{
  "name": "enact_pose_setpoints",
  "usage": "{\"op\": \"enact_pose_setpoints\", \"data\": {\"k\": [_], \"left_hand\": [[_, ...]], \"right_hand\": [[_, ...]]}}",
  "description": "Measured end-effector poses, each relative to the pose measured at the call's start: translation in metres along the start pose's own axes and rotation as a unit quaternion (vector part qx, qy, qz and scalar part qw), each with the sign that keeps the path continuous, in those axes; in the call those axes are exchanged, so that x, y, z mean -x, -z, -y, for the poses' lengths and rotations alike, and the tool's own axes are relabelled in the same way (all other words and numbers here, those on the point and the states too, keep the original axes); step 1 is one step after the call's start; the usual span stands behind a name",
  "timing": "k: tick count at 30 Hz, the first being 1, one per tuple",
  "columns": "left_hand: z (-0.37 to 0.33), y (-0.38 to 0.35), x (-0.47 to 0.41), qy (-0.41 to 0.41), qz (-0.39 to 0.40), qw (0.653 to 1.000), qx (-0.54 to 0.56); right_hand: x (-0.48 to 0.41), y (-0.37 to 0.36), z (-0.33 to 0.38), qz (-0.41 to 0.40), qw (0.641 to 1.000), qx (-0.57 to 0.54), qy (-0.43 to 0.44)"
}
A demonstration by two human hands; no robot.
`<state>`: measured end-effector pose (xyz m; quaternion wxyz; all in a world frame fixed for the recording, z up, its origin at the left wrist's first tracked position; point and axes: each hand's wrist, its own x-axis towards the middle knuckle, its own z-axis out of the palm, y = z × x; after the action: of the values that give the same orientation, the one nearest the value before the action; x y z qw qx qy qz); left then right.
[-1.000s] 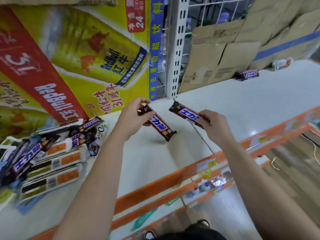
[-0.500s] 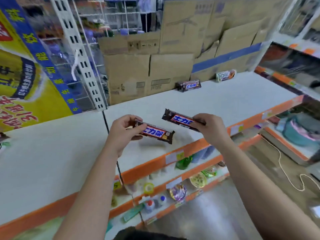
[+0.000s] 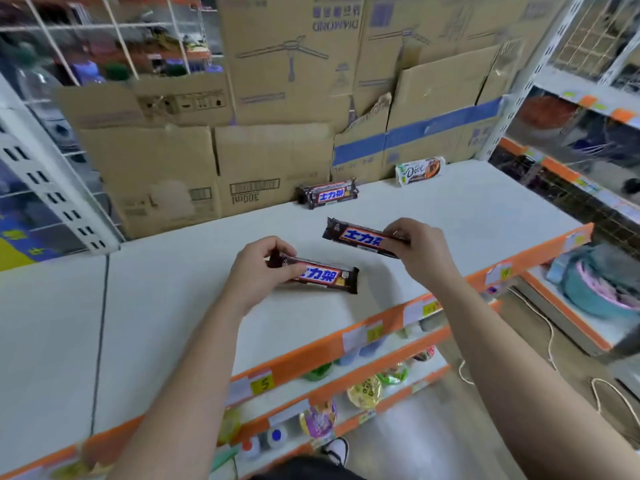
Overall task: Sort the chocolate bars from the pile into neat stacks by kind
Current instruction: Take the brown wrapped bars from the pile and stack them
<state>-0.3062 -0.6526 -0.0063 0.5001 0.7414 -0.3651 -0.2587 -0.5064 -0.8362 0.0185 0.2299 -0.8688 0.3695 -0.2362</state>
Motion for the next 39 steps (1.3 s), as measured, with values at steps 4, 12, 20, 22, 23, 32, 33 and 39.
{"op": "enact_pose_setpoints", "data": {"k": [4,12,20,22,23,32,33,39], "left_hand": [[-0.003,-0.016,-0.028,-0.034,0.009,0.995,-0.096],[-0.004,-0.035,-0.049,-0.066,-0.036,0.980,-0.183],[-0.015,-0.059,-0.057,-0.026,-0.143,0.974,-0.174],[-0.017,-0.065,-0.057,-0.027,-0.158,0.970,-0.183],[-0.018,-0.068,-0.057,-0.023,-0.166,0.969,-0.185],[-0.022,-0.087,-0.059,-0.007,-0.206,0.957,-0.203],[-0.022,-0.087,-0.060,-0.007,-0.203,0.957,-0.208],[-0.020,-0.084,-0.062,-0.010,-0.190,0.953,-0.236]], "right_hand": [[-0.034,-0.003,-0.015,0.010,0.999,0.020,0.039],[-0.083,-0.022,-0.029,0.053,0.996,0.017,0.075],[-0.140,-0.033,-0.047,0.087,0.989,-0.057,0.105],[-0.152,-0.036,-0.050,0.103,0.985,-0.066,0.124],[-0.158,-0.038,-0.051,0.113,0.983,-0.070,0.130],[-0.182,-0.050,-0.060,0.132,0.974,-0.084,0.166],[-0.183,-0.052,-0.062,0.124,0.974,-0.084,0.170],[-0.186,-0.059,-0.065,0.094,0.974,-0.109,0.173]]}}
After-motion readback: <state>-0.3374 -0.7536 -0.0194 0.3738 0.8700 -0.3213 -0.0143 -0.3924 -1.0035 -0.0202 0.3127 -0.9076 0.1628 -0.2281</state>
